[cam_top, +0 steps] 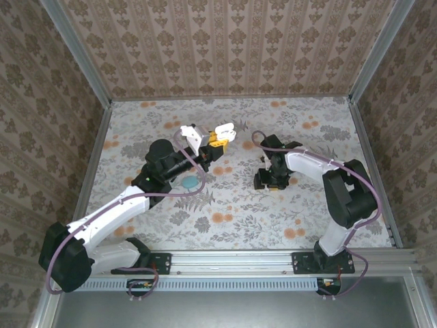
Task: Insert wireless bluetooth earbuds into charging case
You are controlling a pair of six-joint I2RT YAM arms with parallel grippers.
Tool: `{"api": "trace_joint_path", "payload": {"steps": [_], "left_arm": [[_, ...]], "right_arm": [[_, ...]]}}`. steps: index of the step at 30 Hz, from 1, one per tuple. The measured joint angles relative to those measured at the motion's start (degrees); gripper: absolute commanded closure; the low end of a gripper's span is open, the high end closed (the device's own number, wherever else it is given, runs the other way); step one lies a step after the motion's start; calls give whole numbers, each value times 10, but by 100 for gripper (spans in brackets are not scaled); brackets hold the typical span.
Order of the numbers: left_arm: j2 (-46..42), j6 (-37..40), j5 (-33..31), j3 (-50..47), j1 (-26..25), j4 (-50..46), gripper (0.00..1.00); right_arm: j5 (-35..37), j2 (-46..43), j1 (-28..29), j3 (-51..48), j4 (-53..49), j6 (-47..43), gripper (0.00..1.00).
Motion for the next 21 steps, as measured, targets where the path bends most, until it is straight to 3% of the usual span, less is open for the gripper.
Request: {"api": "trace_joint_path", "payload": {"steps": [10, 21], "left_arm": [[-1, 0, -1, 0, 0, 0, 79], [-2, 0, -2, 0, 0, 0, 78]], "right_arm": [[50, 47, 0, 77, -26, -28, 49], [65, 87, 1, 82, -49, -61, 49]]}}
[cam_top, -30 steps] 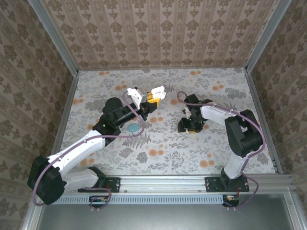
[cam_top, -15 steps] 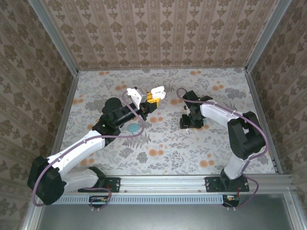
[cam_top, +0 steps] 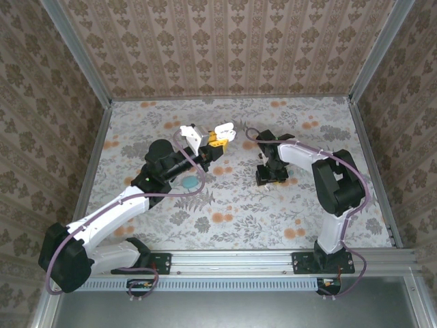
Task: Insert wireless bluetooth earbuds into charging case
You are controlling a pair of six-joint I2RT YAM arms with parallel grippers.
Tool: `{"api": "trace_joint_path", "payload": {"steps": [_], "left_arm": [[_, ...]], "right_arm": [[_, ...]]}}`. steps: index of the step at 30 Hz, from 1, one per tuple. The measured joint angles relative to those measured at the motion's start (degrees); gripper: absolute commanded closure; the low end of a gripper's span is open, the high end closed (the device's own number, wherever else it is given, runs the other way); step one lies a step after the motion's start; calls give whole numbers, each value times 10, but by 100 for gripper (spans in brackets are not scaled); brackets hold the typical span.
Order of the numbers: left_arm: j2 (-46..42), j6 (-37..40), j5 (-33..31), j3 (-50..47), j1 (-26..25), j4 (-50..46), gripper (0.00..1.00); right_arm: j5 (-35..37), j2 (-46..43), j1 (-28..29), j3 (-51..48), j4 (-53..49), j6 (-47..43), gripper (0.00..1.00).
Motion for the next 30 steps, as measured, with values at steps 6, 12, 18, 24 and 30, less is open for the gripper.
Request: {"api": "trace_joint_path", "payload": {"steps": [6, 12, 18, 24, 30], "left_arm": [[0, 0, 0, 0, 0, 0, 78], [0, 0, 0, 0, 0, 0, 78], [0, 0, 0, 0, 0, 0, 78], [0, 0, 0, 0, 0, 0, 78], [0, 0, 0, 0, 0, 0, 78]], "right_arm": [[0, 13, 0, 9, -2, -13, 53], [0, 25, 0, 20, -5, -20, 56], [1, 33, 1, 29, -15, -28, 58], [13, 34, 6, 29, -16, -30, 60], [33, 34, 15, 29, -17, -29, 61]]}}
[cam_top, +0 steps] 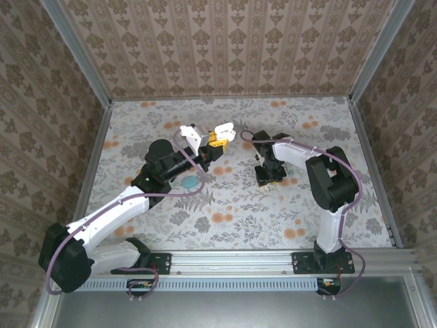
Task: Insert wireless bluetooth earbuds into charging case
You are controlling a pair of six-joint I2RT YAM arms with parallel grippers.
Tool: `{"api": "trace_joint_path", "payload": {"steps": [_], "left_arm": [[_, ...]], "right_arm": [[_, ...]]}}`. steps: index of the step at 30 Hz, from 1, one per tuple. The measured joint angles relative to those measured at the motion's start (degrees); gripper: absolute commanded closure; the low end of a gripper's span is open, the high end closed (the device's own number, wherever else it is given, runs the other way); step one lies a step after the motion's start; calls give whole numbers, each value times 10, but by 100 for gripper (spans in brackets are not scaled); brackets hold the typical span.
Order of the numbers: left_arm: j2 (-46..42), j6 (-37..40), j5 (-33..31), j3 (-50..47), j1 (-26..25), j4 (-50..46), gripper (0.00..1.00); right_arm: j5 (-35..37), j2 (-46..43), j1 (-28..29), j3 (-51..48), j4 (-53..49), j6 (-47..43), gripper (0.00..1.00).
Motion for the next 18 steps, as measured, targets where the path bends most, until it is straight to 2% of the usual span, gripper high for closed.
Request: {"api": "trace_joint_path", "payload": {"steps": [18], "left_arm": [[0, 0, 0, 0, 1, 0, 78]], "right_arm": [[23, 1, 17, 1, 0, 35, 68]]}}
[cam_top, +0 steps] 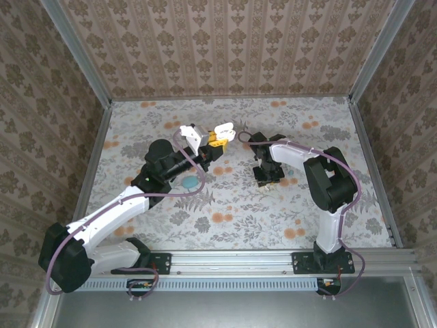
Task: Insert wireless bluetooth earbuds into charging case
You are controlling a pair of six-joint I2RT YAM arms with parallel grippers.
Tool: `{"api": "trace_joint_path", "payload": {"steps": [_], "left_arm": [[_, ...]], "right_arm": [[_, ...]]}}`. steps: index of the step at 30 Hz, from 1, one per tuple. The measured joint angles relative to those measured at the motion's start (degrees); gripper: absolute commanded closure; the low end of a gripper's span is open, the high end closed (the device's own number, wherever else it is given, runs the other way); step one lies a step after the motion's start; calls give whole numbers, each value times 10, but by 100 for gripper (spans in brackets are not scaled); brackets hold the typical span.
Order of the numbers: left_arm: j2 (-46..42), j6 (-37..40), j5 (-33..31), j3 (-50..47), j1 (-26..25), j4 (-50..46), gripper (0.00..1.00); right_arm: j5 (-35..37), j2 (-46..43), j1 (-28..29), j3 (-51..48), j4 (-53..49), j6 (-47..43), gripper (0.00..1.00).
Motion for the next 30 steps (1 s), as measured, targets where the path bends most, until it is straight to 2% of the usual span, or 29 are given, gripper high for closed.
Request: {"api": "trace_joint_path", "payload": {"steps": [7, 14, 22, 30], "left_arm": [[0, 0, 0, 0, 0, 0, 78], [0, 0, -4, 0, 3, 0, 78], [19, -5, -6, 0, 3, 3, 78], [60, -21, -6, 0, 3, 21, 78]], "right_arm": [[0, -36, 0, -11, 0, 16, 69], [-4, -178, 0, -22, 12, 42, 69], [-30, -384, 0, -57, 107, 108, 69], [-71, -477, 0, -91, 233, 194, 69]]}}
